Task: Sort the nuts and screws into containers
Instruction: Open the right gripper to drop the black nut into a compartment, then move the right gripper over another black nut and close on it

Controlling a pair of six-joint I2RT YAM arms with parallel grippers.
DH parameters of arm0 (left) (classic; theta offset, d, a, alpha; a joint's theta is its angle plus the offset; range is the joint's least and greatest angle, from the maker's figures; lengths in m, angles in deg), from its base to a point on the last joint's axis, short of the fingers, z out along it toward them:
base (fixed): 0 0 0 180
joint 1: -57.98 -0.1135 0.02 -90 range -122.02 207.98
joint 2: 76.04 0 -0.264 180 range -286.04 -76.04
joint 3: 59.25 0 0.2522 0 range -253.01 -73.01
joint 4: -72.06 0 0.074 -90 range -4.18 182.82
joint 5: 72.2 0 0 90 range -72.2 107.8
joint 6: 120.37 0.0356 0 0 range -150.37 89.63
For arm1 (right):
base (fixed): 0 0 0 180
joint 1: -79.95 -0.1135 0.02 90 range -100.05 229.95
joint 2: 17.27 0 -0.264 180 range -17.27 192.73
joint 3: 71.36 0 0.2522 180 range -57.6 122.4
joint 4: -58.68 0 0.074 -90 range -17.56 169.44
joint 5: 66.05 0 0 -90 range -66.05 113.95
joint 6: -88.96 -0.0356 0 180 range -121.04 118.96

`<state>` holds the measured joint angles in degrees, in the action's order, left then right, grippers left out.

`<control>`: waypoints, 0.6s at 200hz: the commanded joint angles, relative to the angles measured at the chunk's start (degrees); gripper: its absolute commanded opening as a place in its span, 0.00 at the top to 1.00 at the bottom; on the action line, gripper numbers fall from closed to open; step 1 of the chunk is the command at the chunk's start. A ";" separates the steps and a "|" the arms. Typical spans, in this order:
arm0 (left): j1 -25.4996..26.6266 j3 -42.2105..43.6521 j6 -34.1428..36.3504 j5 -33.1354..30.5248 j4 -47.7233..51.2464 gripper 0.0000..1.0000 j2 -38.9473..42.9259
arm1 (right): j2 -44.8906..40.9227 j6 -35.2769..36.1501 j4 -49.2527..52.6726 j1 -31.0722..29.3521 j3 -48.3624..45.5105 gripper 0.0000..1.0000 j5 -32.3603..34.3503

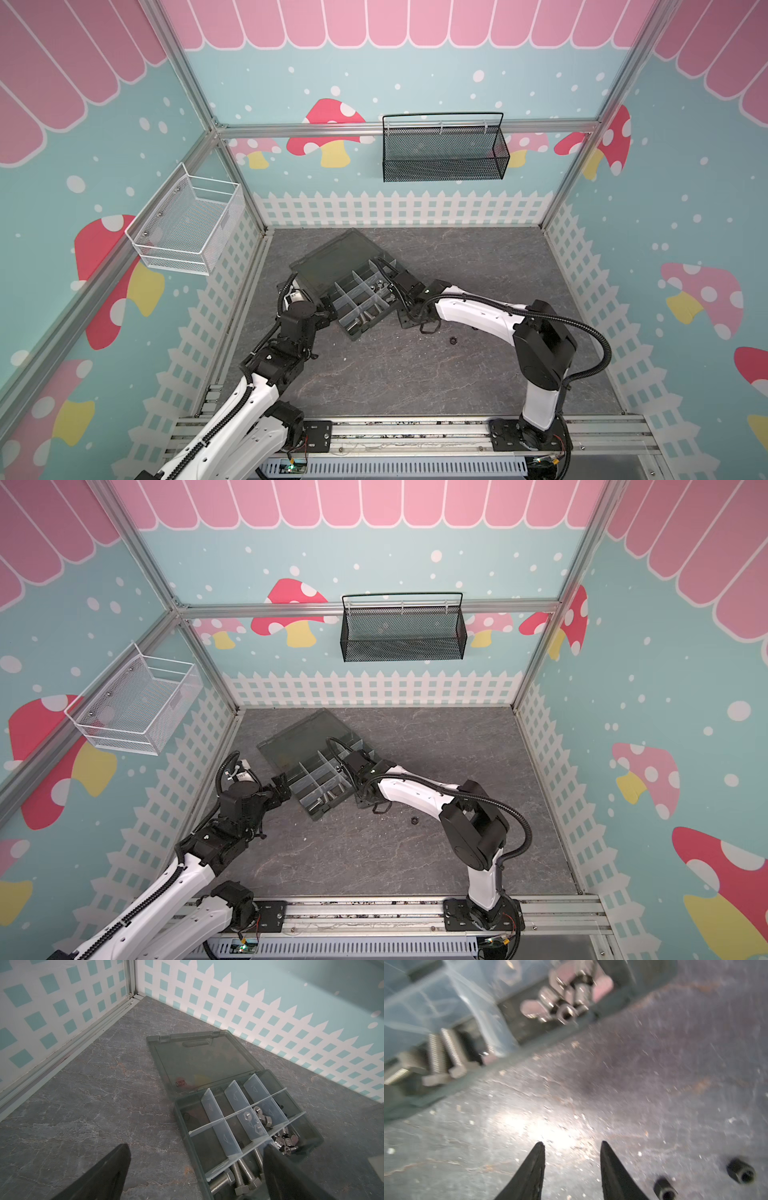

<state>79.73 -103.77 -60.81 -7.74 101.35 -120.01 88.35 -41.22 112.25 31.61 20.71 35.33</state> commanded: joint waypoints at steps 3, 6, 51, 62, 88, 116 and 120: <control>-0.45 0.79 -0.72 1.01 -1.11 0.00 -0.59 | -4.20 -4.54 2.04 1.43 -4.83 0.53 -0.96; -0.41 0.75 -0.75 1.06 -1.11 0.00 -0.60 | -4.60 -4.70 2.15 1.60 -5.46 0.53 -1.36; -0.54 1.05 -0.94 1.19 -1.36 0.00 -0.78 | -10.03 -6.82 2.20 4.31 -13.69 0.47 -5.17; -0.52 0.97 -0.94 1.28 -1.37 0.00 -0.86 | -10.97 -7.06 2.20 5.03 -15.49 0.45 -5.96; -0.61 0.91 -1.07 1.46 -1.44 0.00 -1.04 | -12.54 -7.04 2.20 6.88 -18.86 0.41 -7.74; -0.63 1.03 -1.37 1.72 -1.51 0.00 -1.22 | -13.37 -6.57 2.10 8.51 -20.97 0.41 -9.03; -0.66 0.99 -1.38 1.77 -1.53 0.00 -1.29 | -13.44 -6.48 2.04 8.73 -21.14 0.42 -9.14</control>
<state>79.41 -103.75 -61.05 -6.45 100.91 -120.93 76.50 -46.80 113.47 39.37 1.04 27.92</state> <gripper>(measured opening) 0.991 0.586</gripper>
